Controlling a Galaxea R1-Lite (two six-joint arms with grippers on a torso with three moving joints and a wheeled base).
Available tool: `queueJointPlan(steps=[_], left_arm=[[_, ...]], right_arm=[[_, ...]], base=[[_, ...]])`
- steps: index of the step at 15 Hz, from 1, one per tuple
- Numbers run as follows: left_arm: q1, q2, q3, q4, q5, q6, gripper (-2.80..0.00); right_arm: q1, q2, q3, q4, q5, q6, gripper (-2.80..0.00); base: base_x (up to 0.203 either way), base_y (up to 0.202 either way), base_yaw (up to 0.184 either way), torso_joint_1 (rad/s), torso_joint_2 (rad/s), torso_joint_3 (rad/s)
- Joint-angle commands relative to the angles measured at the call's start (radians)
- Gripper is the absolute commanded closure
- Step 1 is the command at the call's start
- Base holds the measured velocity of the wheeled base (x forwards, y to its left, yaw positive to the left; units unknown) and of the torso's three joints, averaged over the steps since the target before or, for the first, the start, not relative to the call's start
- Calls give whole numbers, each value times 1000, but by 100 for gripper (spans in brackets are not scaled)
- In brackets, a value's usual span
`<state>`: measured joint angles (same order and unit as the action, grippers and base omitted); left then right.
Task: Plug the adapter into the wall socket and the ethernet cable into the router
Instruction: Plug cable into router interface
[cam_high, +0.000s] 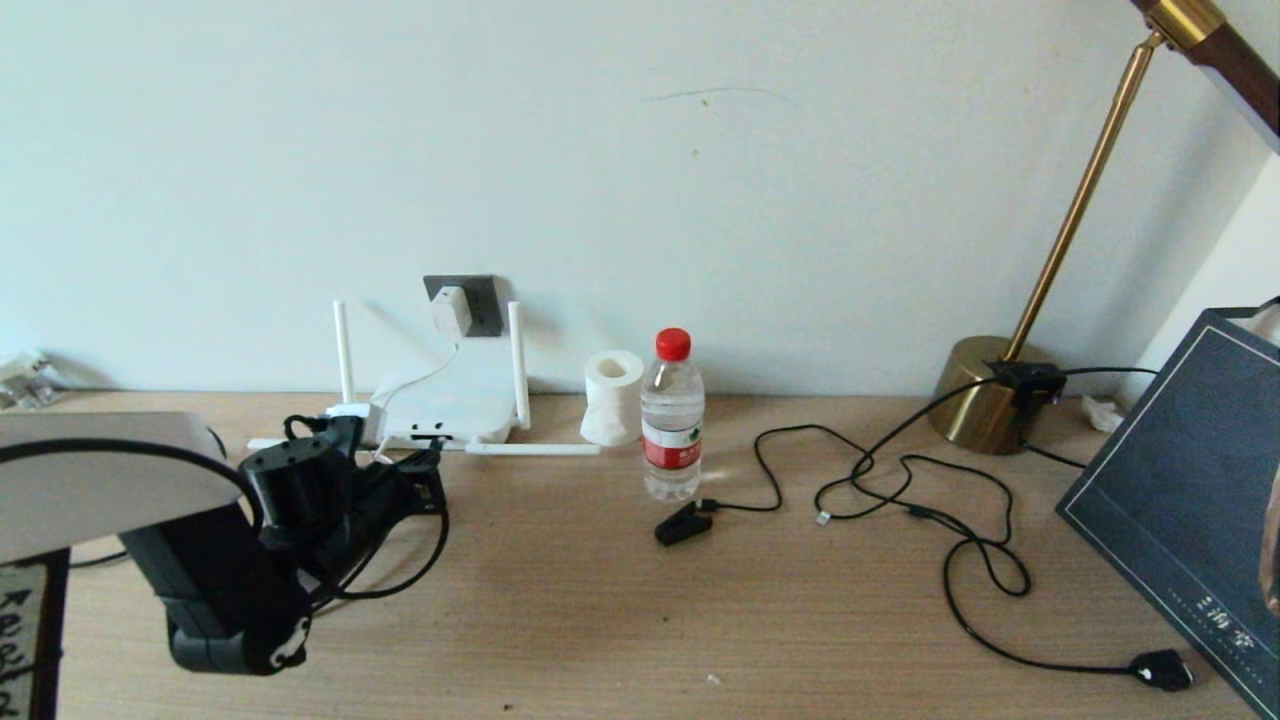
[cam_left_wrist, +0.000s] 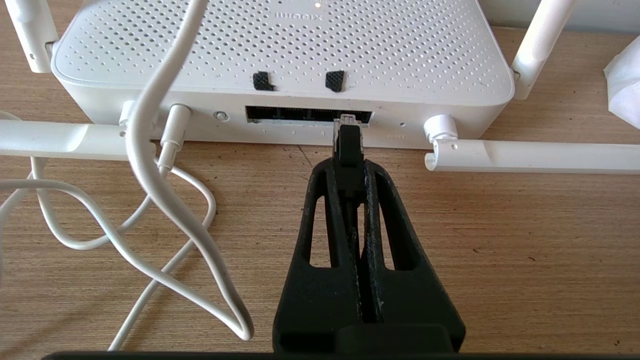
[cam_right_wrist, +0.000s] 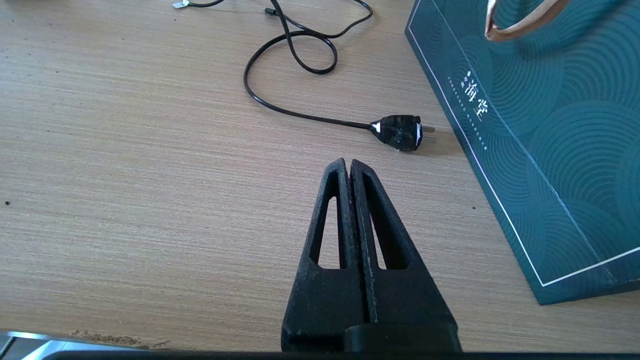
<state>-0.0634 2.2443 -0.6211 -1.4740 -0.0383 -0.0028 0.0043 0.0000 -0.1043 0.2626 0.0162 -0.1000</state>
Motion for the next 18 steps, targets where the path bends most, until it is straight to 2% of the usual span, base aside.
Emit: queueJointPlan(steps=[1, 18], left_arm=[[-1, 1, 1, -8, 0, 0, 0], [-3, 17, -19, -8, 1, 0, 0]], right_arm=[[0, 2, 0, 1, 1, -1, 0], [0, 2, 0, 1, 1, -1, 0]], base=[[0, 0, 0, 0, 0, 0], [0, 0, 0, 0, 0, 0]])
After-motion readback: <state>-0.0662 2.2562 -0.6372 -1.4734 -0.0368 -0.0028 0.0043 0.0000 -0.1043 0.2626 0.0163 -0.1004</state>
